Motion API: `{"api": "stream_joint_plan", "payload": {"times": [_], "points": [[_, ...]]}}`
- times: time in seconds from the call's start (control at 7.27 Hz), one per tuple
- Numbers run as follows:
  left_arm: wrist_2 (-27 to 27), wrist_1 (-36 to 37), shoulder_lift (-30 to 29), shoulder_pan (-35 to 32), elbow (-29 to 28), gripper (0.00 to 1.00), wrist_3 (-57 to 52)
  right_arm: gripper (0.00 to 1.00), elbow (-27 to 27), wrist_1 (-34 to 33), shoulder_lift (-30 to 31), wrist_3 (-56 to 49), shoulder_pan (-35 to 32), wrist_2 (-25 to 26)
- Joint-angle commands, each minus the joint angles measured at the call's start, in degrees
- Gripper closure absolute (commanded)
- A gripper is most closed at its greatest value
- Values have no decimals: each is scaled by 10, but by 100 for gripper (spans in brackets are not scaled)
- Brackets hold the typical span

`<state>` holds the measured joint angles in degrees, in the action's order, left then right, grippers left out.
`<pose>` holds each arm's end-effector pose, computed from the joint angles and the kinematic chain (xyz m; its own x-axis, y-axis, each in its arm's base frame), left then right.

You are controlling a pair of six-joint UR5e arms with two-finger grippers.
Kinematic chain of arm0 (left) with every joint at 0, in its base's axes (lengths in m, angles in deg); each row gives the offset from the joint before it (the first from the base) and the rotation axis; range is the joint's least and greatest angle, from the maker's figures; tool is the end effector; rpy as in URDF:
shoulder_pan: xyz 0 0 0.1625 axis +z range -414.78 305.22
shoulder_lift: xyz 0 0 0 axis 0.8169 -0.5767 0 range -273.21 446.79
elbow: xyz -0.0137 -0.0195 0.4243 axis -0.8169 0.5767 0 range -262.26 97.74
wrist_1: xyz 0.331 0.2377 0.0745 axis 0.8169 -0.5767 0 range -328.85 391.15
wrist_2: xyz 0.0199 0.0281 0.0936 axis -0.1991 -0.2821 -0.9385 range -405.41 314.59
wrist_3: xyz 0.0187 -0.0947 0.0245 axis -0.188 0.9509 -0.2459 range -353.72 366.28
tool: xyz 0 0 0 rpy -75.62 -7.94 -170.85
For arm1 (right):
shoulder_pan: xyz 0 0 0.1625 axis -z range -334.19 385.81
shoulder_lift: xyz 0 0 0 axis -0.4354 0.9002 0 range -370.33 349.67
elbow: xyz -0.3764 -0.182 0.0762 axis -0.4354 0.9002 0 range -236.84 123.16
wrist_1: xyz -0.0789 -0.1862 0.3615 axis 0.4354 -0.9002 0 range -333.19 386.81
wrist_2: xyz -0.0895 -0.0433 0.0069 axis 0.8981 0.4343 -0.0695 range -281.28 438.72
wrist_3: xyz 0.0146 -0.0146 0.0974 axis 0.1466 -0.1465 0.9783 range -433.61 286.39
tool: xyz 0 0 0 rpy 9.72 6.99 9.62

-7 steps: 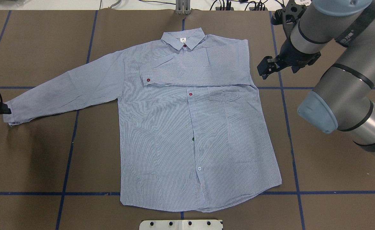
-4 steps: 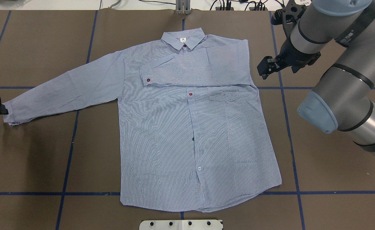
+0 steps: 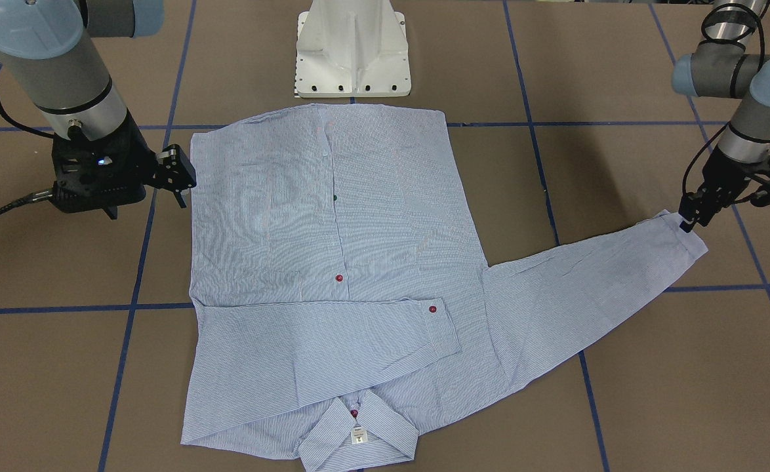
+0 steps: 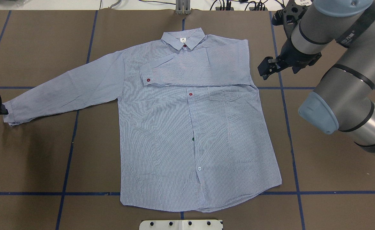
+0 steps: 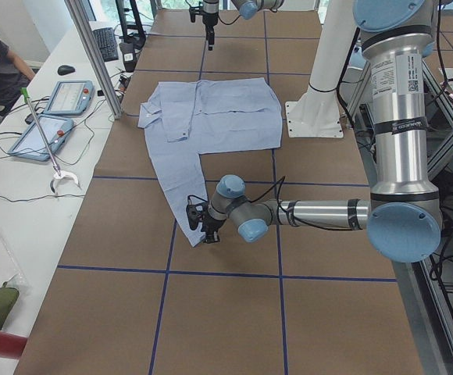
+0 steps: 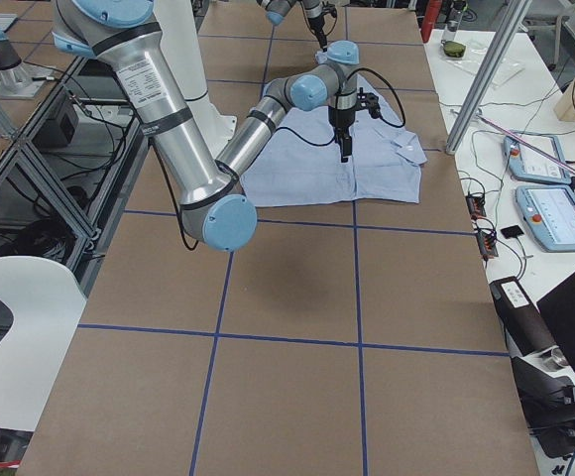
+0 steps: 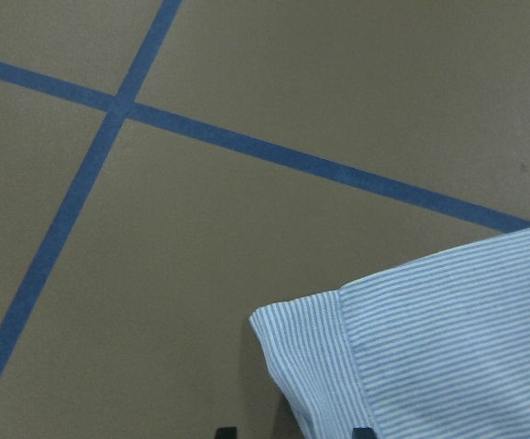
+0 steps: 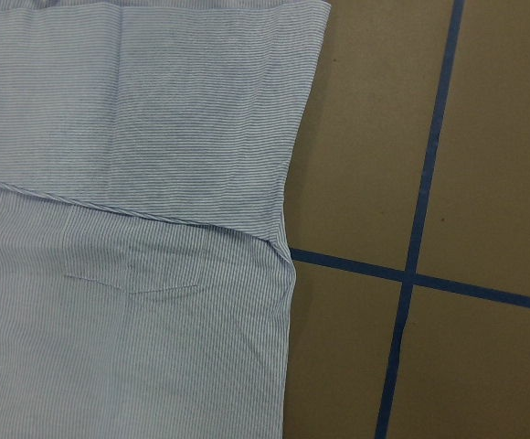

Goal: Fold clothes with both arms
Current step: 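Lower the left gripper to the sleeve cuff nearest it and grasp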

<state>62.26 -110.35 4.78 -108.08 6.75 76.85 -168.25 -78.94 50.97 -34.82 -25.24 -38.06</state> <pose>0.1957 -0.4352 0.6471 0.6288 -0.3130 -0.7118 0.4582 0.8887 0.0139 -0.3009 -0.5129 0.2515 0.7417 -0.1894 0.6434 0.0698 0.9759 0.2068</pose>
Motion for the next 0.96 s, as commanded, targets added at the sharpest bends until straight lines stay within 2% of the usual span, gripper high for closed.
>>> {"api": "stream_joint_plan", "payload": {"times": [0.0, 0.55, 0.83], "points": [[-6, 0, -2, 1, -2, 51, 4, 0, -1, 0, 3, 0, 0, 0], [-6, 0, -7, 8, -2, 59, 19, 0, -2, -1, 2, 5, 0, 0], [-14, 1, -9, 20, -2, 59, 31, 0, -1, -2, 2, 5, 0, 1]]}}
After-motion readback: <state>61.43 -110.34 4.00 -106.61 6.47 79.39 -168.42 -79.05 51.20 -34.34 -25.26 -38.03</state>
